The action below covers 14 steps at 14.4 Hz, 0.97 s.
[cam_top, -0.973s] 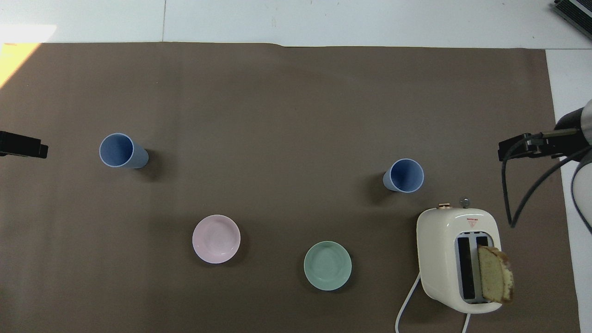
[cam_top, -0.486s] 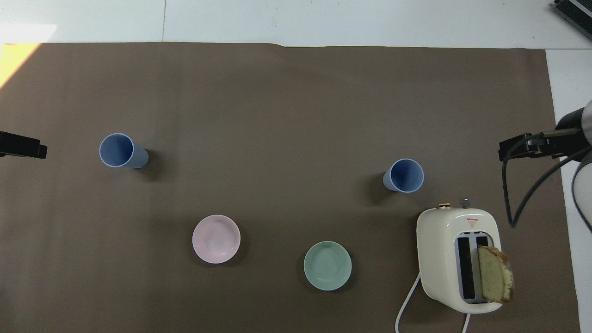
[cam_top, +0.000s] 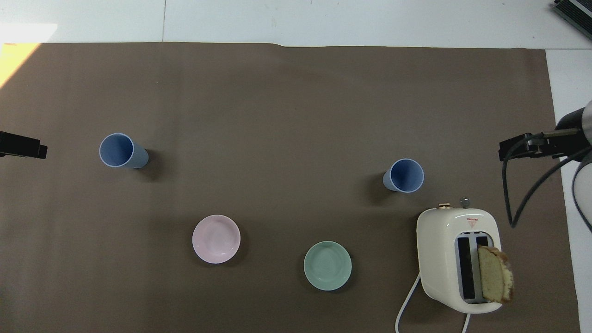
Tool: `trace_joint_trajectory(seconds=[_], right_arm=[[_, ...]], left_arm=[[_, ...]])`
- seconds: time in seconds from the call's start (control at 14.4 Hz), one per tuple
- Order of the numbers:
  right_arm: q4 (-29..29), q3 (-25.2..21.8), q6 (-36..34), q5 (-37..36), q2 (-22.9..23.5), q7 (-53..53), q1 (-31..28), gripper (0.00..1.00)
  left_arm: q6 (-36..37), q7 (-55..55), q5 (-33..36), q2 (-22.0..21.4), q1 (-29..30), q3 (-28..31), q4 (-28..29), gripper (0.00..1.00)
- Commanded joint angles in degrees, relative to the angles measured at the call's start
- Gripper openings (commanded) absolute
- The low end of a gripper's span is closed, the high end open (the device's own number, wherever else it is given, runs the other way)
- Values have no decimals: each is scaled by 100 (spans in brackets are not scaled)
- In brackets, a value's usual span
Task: Stack blue cups with both arms
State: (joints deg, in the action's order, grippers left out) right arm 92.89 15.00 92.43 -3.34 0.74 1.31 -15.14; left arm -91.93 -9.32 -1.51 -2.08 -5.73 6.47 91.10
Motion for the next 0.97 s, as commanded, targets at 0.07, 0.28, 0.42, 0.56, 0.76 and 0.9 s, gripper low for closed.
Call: trace_joint_trajectory(seconds=[0.07,0.28,0.42,0.56,0.76,0.9], right_arm=[[142,11,91,140,-118,-34,-59,100],[142,11,82,132,-118,-16,-59,100],[133,11,65,132,-118,-16,-59,100],[133,3,56,132,-118,-16,-59,100],[133,-15,65,132,-110,-25,-103,100],[133,-24,73,132,-109,-16,-103,100]], left_arm=[[114,1,-25,-38,28,-6,-31,100],[96,18,-25,-38,45,-6,-40,100],[96,36,-25,-38,54,-6,-31,100],[96,10,-25,-38,54,-6,-31,100],[113,-8,-34,-55,54,-6,-23,100],[105,-43,-25,-82,54,-6,21,100]])
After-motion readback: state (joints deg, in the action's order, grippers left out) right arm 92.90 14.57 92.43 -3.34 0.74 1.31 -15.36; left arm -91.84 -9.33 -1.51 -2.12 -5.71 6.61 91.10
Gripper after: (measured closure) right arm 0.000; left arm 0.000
